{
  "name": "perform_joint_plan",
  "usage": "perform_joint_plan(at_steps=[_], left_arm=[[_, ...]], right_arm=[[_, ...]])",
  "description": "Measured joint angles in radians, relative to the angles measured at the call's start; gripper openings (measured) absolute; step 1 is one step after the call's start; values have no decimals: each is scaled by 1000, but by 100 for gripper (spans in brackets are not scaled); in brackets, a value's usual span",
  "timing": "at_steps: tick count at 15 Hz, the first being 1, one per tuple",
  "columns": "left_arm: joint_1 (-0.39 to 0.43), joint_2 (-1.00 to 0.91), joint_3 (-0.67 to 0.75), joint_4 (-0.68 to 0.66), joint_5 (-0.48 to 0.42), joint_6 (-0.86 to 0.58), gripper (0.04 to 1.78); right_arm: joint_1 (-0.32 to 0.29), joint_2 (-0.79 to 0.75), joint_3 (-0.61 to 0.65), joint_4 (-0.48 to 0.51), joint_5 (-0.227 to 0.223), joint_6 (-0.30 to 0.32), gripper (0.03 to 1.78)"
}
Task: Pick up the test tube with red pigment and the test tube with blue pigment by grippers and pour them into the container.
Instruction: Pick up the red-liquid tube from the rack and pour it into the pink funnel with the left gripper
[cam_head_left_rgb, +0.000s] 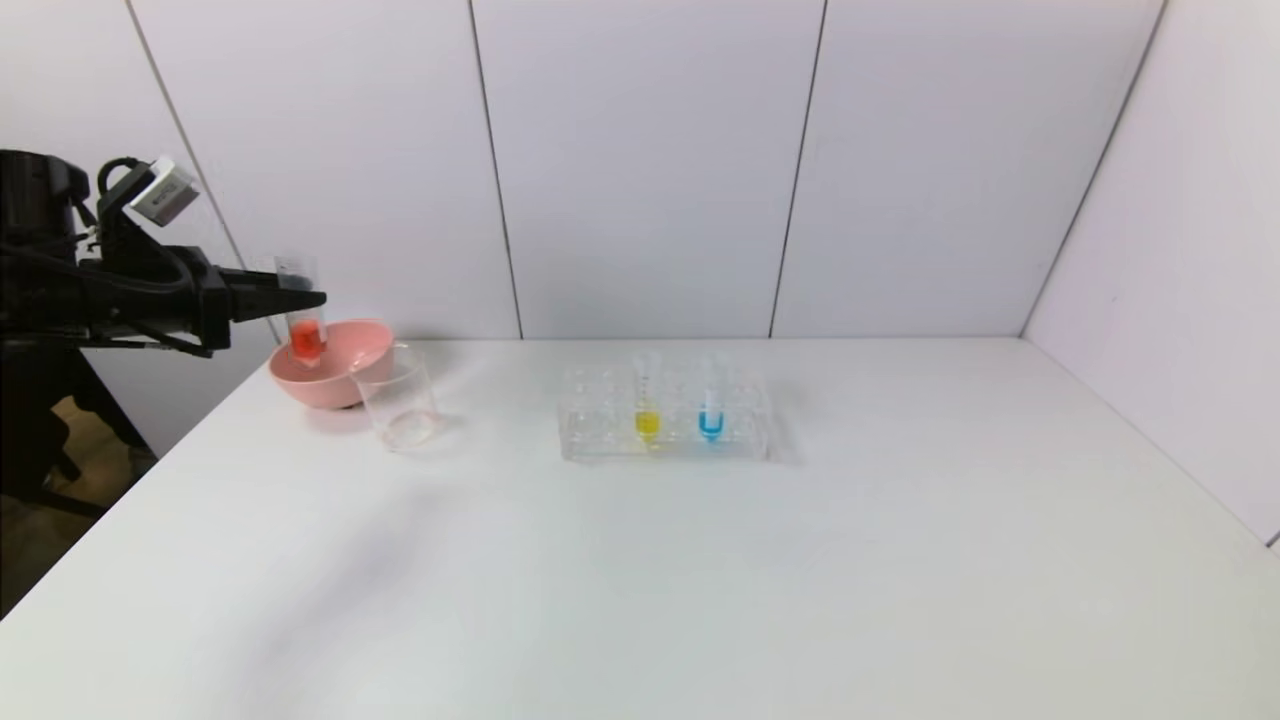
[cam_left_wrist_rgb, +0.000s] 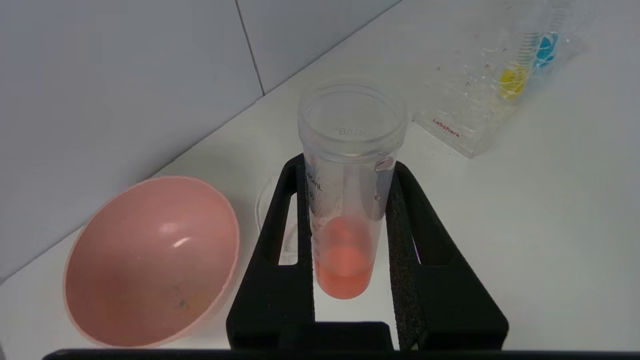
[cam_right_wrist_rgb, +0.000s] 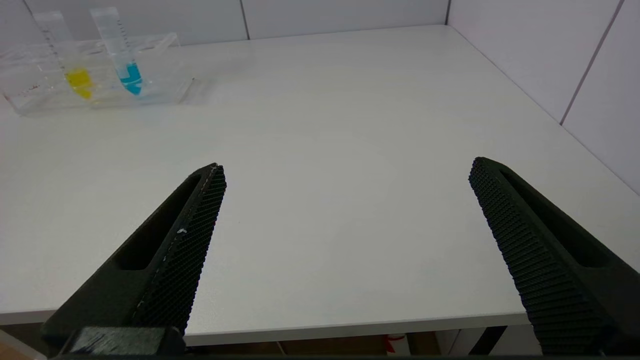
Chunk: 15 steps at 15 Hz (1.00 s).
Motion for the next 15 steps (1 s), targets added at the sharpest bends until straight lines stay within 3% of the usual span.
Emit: perform_joint_plan(at_steps=[4,9,15], left_arm=[[-49,92,-243,299,143,157,44],[-99,196,-534,703,435,416,44],[-161,229,-560,820,684,589,44]], right_arm=[[0,0,0,0,0,0,177],[0,0,0,0,0,0,177],[0,0,0,0,0,0,177]])
